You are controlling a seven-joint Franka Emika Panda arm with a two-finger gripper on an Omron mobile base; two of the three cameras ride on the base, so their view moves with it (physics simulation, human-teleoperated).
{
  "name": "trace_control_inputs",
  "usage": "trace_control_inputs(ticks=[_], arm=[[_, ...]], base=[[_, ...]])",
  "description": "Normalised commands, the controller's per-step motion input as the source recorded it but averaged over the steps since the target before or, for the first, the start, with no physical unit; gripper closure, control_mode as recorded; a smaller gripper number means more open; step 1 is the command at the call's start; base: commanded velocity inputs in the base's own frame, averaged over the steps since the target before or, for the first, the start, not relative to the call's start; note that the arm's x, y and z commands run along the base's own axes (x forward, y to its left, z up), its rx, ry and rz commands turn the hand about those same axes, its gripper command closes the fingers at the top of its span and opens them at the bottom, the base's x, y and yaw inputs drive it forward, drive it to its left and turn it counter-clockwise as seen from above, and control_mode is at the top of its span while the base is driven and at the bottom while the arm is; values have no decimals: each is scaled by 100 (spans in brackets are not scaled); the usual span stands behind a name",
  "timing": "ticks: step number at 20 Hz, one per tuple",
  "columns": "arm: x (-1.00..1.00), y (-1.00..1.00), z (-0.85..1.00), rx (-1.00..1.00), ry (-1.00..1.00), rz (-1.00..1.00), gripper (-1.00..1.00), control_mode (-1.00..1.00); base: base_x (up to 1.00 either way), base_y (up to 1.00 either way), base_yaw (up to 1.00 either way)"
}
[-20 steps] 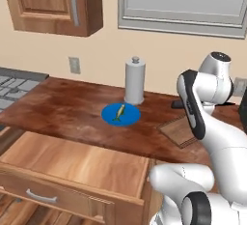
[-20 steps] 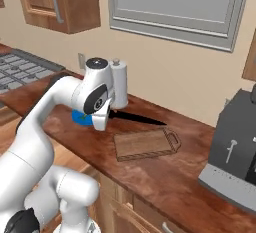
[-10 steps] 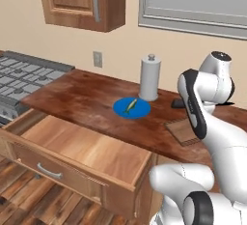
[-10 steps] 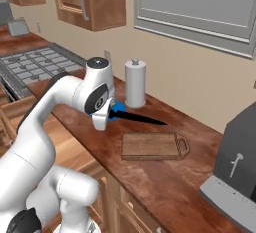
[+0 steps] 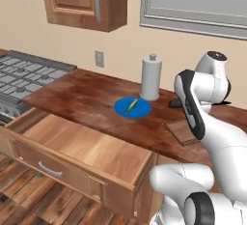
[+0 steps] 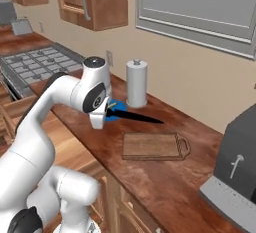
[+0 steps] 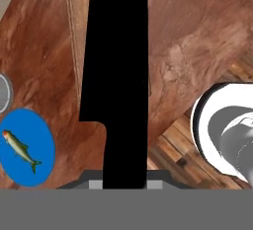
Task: Pick up the knife from the drawer and place it on the cutting board. Then place the meat from the plate to the cutting board.
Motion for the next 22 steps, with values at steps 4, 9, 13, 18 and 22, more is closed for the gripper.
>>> trace_control_inputs(ticks=[4,9,13,18,22], arm=[[0,0,0,0,0,0,100,100],[0,0,0,0,0,0,100,100],[0,0,0,0,0,0,100,100],[15,0,-3,0,4,4,100,-100],[43,0,-23,0,12,11,100,-100]], base=[[58,-5,-44],[44,-15,-34],[44,0,0],[25,0,6],[0,0,0]])
